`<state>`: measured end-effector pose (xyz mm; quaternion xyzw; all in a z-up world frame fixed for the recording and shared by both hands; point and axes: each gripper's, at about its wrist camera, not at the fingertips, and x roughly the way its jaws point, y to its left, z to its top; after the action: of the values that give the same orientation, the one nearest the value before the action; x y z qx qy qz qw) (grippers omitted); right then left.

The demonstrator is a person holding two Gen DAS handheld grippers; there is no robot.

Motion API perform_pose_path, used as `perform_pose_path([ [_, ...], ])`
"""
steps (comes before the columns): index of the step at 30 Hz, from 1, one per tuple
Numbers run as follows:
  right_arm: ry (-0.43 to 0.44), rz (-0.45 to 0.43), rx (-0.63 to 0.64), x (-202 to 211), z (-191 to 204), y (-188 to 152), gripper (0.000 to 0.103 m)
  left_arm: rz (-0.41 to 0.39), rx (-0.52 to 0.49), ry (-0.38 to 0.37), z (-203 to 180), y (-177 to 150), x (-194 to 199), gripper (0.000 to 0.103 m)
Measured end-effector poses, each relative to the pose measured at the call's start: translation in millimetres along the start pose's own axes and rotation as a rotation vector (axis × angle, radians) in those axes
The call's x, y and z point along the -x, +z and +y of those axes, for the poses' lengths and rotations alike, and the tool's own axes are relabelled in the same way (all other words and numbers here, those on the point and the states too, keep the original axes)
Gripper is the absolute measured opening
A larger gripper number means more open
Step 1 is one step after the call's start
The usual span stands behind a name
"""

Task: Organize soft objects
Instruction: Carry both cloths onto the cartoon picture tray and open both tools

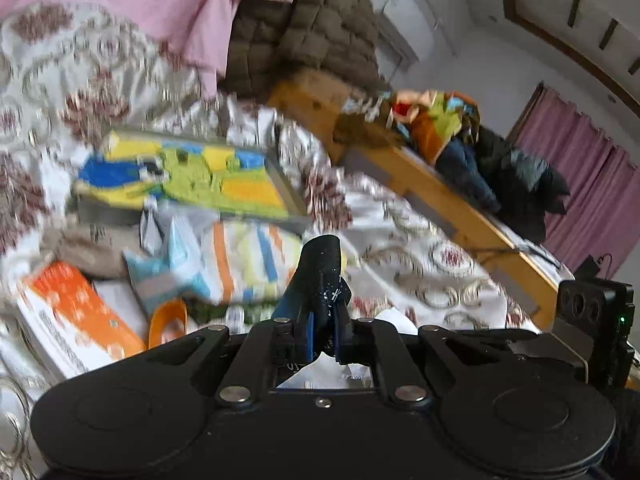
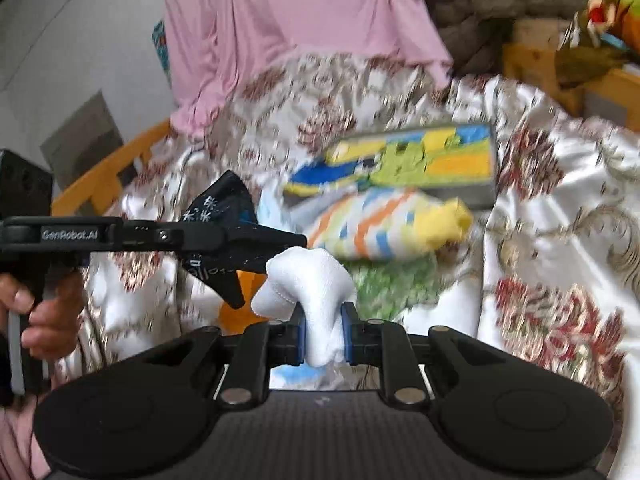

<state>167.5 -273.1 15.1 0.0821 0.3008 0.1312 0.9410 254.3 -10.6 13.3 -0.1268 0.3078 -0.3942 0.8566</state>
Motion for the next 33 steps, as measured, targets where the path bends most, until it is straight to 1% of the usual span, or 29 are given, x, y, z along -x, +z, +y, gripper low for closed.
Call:
perform_pose_path([
  [4, -0.071, -0.074, 0.037, 2.0, 8.5, 13.7, 0.019, -0.08, -0.004, 0.027, -7.4, 8.9, 8.1, 0.01],
  [7, -0.101, -0.126, 0.067, 2.9, 16.8, 26.7, 0.019, -0.124, 0.0, 0.063, -9.6, 15.7, 9.7, 0.01],
  [9, -0.124, -0.156, 0.108, 2.1, 23.2, 35.1, 0.019, -0.153, 0.001, 0.08, -10.0, 21.5, 9.8, 0.01],
  [12, -0.158, -0.19, 0.169, -7.5, 25.6, 54.0, 0.019, -0.177, 0.011, 0.106, -7.7, 35.3, 5.5, 0.01],
  [16, -0.179, -0.22, 0.192, -36.3, 17.6, 81.6, 0.019, -0.192, -0.002, 0.136, 1.2, 61.6, -11.9, 0.01],
  [20, -0.189, -0.248, 0.163, -83.4, -8.2, 107.4, 0.019, -0.204, -0.002, 0.161, 22.8, 91.7, -43.1, 0.01],
  [25, -0.208, -0.24, 0.087, -142.6, -50.3, 132.0, 0.019, -0.184, -0.013, 0.211, 57.1, 126.6, -102.8, 0.01],
  [30, -0.219, -0.179, 0.013, -191.9, -85.8, 145.8, 0.019, -0.148, 0.025, 0.223, 85.1, 150.8, -165.8, 0.01],
  [33, -0.235, -0.133, -0.011, -215.1, -101.8, 149.1, 0.019, -0.118, 0.057, 0.223, 99.6, 154.6, -194.6, 0.01],
])
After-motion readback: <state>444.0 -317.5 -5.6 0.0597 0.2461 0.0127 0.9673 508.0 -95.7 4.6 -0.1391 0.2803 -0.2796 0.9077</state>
